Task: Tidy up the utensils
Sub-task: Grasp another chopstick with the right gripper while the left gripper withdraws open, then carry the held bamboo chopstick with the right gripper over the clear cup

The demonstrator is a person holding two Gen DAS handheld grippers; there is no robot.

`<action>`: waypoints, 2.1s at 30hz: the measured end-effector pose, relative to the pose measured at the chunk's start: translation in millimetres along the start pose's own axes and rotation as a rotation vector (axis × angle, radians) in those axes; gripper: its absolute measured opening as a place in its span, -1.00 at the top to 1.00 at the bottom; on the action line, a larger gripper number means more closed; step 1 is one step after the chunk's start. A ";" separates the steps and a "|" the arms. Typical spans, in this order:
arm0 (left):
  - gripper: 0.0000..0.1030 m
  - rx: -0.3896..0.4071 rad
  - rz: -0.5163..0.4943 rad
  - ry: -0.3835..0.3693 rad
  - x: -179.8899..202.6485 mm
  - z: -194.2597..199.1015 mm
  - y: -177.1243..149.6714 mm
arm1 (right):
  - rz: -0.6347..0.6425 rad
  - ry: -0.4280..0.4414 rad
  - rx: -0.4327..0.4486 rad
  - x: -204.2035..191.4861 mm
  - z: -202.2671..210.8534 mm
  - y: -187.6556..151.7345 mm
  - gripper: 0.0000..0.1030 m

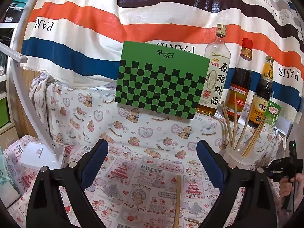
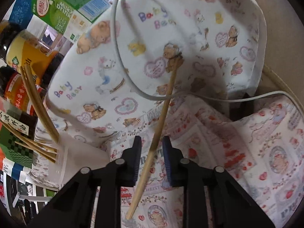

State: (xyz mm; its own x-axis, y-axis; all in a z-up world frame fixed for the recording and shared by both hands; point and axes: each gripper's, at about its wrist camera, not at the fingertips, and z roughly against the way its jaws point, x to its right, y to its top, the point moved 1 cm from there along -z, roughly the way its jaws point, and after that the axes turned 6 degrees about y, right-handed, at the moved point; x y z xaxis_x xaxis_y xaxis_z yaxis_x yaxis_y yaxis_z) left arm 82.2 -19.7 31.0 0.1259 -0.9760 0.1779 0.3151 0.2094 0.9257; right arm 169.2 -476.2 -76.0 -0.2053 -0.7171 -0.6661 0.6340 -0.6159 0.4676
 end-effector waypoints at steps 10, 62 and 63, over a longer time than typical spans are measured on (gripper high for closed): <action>-0.81 -0.005 0.057 0.002 -11.4 1.6 3.1 | 0.184 -0.022 -0.153 -29.5 2.6 -42.4 0.86; -0.81 -0.040 0.080 -0.010 -21.3 -2.9 4.9 | 0.684 -0.044 0.095 -165.2 104.9 -105.5 0.89; -0.81 -0.042 0.078 -0.009 -21.1 -3.5 4.8 | 0.692 -0.021 0.135 -170.4 120.6 -104.9 0.89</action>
State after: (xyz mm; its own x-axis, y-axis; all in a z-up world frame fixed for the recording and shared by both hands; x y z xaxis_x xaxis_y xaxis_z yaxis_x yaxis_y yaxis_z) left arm 84.3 2.1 30.5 0.1431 -0.9571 0.2521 0.3435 0.2869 0.8943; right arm 47.7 -328.7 58.5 0.1966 -0.9641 -0.1787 0.5267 -0.0499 0.8486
